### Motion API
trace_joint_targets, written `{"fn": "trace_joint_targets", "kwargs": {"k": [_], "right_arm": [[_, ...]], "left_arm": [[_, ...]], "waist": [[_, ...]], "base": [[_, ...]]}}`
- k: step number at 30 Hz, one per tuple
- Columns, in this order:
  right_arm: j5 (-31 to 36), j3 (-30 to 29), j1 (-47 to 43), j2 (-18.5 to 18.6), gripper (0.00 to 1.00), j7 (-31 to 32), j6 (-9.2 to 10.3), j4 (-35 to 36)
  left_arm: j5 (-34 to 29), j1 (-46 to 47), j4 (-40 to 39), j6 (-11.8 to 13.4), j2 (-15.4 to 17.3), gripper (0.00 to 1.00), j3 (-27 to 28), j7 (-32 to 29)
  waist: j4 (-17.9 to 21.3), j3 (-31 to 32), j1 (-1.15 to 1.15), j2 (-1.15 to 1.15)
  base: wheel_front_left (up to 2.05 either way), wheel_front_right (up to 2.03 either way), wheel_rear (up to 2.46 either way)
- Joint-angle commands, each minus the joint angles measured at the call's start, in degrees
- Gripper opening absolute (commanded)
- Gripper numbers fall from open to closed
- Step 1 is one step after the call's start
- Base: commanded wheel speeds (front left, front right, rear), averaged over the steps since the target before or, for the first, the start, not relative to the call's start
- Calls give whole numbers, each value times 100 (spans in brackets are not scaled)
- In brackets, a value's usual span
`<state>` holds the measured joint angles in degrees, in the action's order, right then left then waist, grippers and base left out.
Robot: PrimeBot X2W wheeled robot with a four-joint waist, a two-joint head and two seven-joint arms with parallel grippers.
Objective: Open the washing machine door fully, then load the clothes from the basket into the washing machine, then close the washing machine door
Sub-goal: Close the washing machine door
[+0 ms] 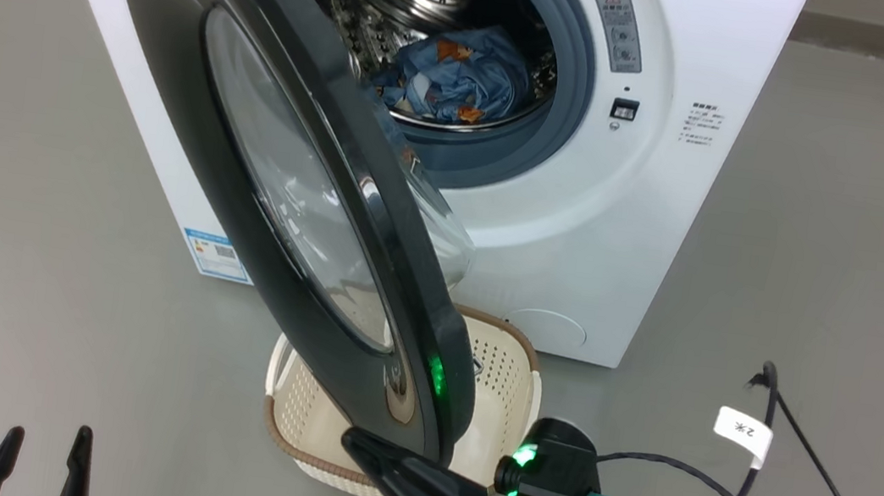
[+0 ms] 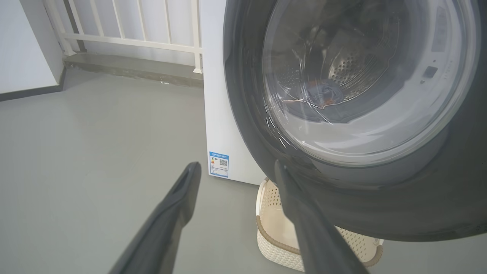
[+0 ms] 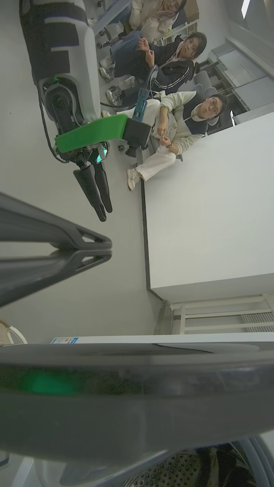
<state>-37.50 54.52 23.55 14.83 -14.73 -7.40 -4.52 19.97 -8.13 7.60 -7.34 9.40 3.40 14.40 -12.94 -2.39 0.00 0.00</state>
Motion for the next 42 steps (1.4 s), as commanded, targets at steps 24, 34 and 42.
{"fn": "trace_joint_targets", "kwargs": {"k": [24,34,42], "right_arm": [[-28,-681,200,-113,0,-27,-9,-802],[134,-1639,394,-160,0,-27,-9,-1119],[258,-2306,775,-162,0,-27,-9,-1432]], "left_arm": [[20,517,-82,-14,31,100,191,60],[-9,625,-133,-14,-19,100,126,60],[18,887,-168,-14,-50,100,-61,60]], "waist": [[53,-390,0,0],[20,-553,0,0],[-117,-830,0,0]], "base": [[0,0,0],[0,0,0],[0,0,0]]}}
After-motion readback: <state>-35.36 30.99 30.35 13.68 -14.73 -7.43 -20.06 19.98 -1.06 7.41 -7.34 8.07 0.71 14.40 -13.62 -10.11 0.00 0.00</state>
